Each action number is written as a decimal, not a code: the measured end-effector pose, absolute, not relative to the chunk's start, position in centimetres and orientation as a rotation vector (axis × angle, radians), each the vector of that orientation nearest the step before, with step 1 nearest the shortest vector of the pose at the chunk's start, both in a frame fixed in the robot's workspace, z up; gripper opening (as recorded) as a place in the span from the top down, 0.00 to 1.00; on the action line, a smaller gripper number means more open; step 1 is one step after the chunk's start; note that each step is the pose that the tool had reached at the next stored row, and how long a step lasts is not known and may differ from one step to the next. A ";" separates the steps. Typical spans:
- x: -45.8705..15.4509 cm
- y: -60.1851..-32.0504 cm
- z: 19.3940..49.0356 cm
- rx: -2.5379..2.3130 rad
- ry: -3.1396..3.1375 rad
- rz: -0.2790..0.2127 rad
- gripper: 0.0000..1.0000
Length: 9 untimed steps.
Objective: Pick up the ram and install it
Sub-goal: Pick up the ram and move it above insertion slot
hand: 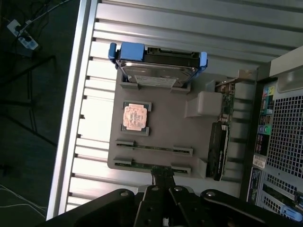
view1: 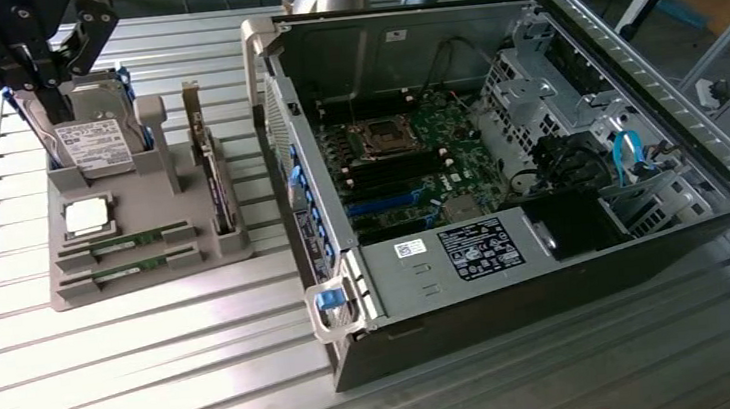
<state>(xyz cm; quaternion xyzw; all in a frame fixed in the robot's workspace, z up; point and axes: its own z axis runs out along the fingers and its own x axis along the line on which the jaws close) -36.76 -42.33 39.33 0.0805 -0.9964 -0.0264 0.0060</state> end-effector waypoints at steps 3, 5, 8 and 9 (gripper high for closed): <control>-36.8 -42.3 39.3 0.267 -3.113 -0.083 0.90; -36.8 -42.3 39.3 0.267 -3.113 -0.083 0.90; -36.8 -42.3 39.3 0.268 -3.113 -0.083 0.90; -36.8 -42.3 39.3 0.274 -3.112 -0.083 0.90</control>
